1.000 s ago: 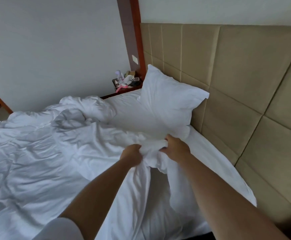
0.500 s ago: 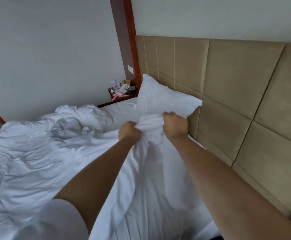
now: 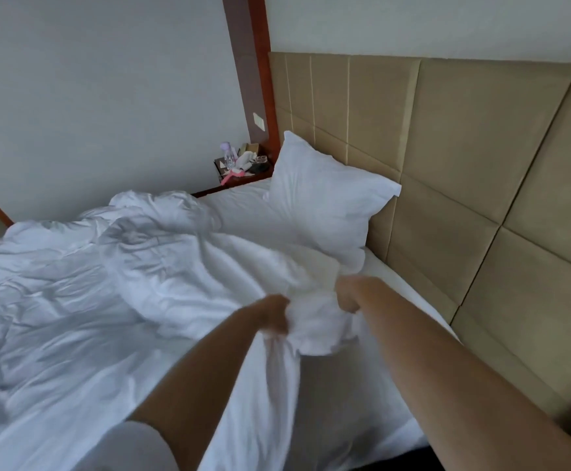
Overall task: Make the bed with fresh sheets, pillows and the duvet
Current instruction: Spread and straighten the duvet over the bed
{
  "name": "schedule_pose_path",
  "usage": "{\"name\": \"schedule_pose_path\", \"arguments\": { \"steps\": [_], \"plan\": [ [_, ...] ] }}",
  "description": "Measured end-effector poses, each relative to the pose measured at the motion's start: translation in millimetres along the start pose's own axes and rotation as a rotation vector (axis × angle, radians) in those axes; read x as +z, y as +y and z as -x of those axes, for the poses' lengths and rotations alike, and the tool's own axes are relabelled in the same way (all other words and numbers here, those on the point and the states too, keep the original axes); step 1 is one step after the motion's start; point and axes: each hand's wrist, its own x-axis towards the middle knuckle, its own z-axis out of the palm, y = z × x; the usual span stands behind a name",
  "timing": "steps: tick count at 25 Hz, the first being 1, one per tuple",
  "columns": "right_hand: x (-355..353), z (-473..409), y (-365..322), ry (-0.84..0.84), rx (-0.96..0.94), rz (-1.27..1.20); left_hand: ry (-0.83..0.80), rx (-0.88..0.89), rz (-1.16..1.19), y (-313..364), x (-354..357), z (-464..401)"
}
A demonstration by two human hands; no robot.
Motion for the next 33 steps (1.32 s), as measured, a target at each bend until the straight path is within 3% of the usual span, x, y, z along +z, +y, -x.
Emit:
{"name": "schedule_pose_path", "arguments": {
  "steps": [3,5,7,10,12,14,16,17,19,24,27,30,33],
  "plan": [
    [32,-8,3,-0.143,-0.012,-0.005,-0.144,-0.035,0.005,5,36,-1],
    [27,-16,7,-0.049,-0.003,0.005,-0.076,-0.033,0.015,7,24,-9],
    [5,-15,10,0.259,0.001,-0.002,0.108,-0.027,0.180,9,-13,-15],
    [-24,-9,8,0.905,-0.057,0.121,0.322,-0.033,0.774,3,-68,-9],
    [-19,-6,13,1.065,-0.067,0.132,0.251,-0.071,0.893,-4,-72,-4],
    [17,-13,22,0.763,-0.066,-0.033,0.088,-0.045,0.856,2,-32,-15],
    [67,-19,38,0.182,-0.020,-0.024,-0.177,-0.037,0.663,15,39,-27],
    [92,-18,47,-0.030,0.020,-0.001,-0.323,-0.071,0.521,22,80,-31],
    [130,-16,57,-0.228,0.057,0.031,-0.459,-0.085,0.333,33,143,-34],
    [187,-38,63,-0.320,0.032,-0.020,-0.484,-0.141,0.342,33,185,-52],
    [198,-51,69,-0.254,0.065,-0.141,-0.407,-0.131,0.376,42,180,-70],
    [207,-62,83,-0.068,0.248,-0.325,-0.374,-0.128,0.459,55,177,-88],
    [217,-78,96,-0.023,0.538,-0.683,-0.326,-0.111,0.556,73,176,-108]
  ]
}}
